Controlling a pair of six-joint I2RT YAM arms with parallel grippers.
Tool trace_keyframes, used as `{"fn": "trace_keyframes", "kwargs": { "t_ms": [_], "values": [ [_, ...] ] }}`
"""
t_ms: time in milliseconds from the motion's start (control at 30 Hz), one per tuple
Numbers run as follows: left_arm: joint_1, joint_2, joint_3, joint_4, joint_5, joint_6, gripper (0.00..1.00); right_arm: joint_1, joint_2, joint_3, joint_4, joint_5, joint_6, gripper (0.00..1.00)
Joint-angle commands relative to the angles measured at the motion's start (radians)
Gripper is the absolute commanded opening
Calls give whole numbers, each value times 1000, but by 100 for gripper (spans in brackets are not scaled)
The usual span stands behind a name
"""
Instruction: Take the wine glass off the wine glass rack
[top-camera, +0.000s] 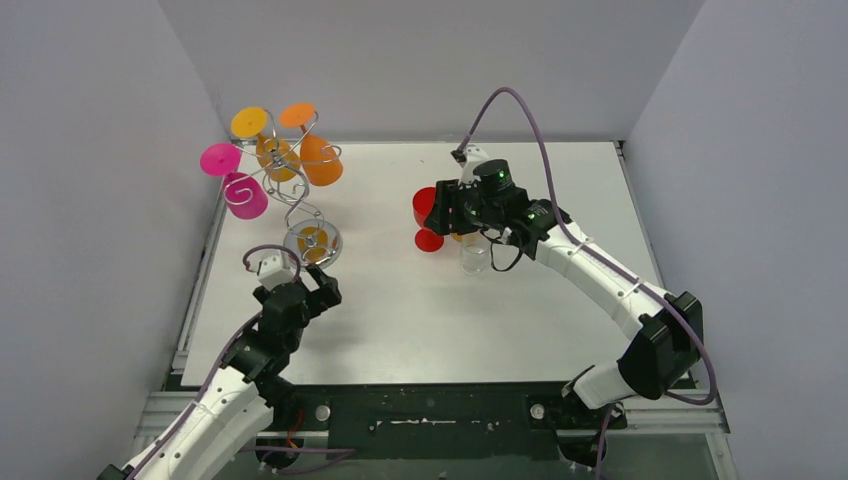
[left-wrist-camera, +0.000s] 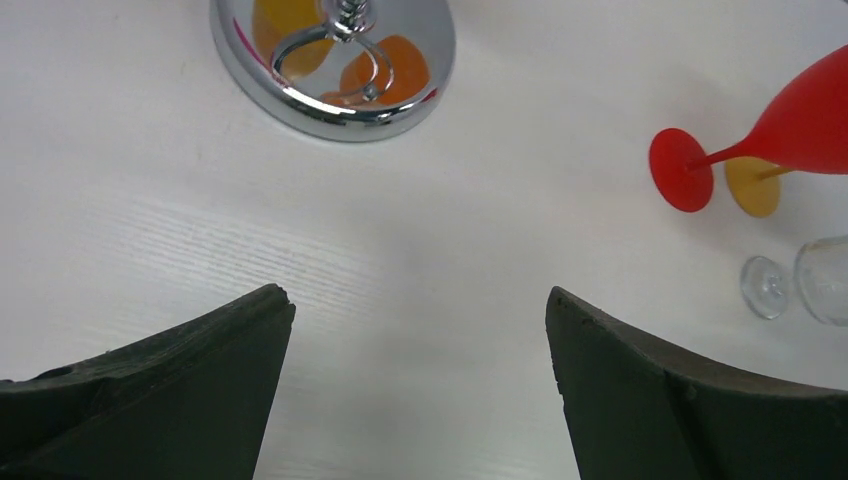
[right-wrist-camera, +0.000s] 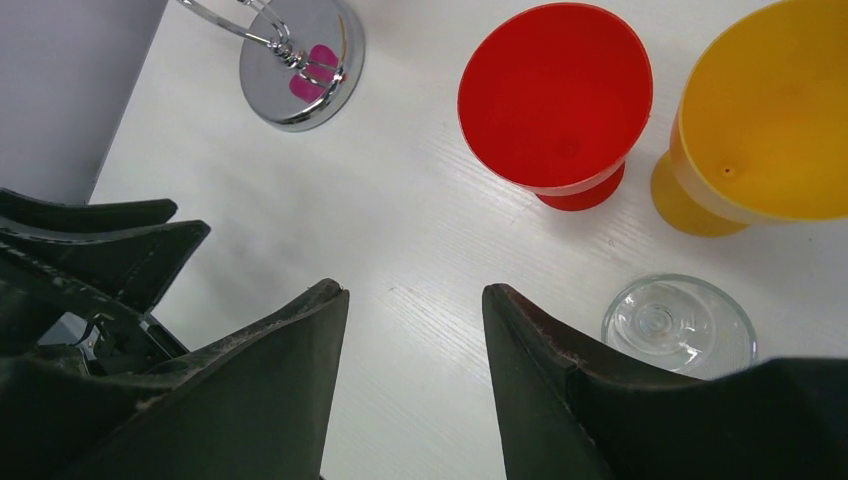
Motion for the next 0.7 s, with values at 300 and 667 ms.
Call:
{"fn": "trace_keyframes", "kwargs": {
  "t_ms": [300,667],
  "values": [
    [23,198,-209,576,-142,-104,97,3,-56,-23,19,16,-9,54],
    [308,383,-234,783,108,-88,97,-3,-64,-36,1,36,-19,54]
  ]
}}
